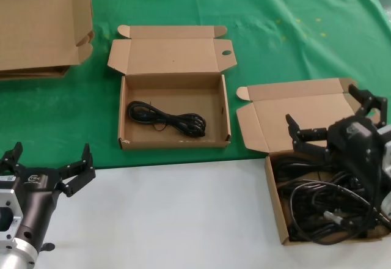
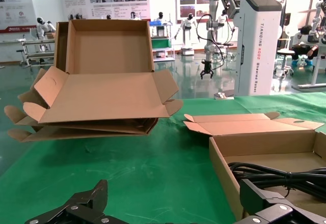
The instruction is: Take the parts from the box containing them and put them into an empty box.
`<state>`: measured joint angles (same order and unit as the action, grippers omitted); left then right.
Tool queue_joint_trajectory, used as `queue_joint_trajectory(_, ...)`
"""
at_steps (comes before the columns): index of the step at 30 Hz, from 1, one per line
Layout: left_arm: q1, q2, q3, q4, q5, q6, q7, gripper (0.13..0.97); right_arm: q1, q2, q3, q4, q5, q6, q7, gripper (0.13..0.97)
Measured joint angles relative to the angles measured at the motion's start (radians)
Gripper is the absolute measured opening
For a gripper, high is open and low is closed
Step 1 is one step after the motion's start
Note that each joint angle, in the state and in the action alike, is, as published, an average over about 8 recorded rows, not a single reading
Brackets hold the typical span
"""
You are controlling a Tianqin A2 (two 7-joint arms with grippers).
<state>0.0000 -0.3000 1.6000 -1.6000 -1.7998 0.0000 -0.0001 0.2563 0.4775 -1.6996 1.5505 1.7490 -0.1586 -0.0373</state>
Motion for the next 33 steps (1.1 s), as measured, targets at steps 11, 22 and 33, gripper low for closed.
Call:
queue_joint_trajectory(11, 0.000, 0.000, 0.000, 0.000, 0.000, 0.000, 0.000, 0.945, -0.106, -0.073, 0.041, 0.021, 0.021, 0.066, 0.015, 0.966)
queue_joint_trajectory(22, 0.000, 0.000, 0.000, 0.000, 0.000, 0.000, 0.000, 0.966, -0.208, -0.144, 0.081, 0.040, 0.042, 0.129, 0.030, 0.966)
queue_joint_trajectory(33, 0.000, 0.000, 0.000, 0.000, 0.000, 0.000, 0.000, 0.966, -0.232, -0.161, 0.090, 0.045, 0.046, 0.144, 0.034, 0.966)
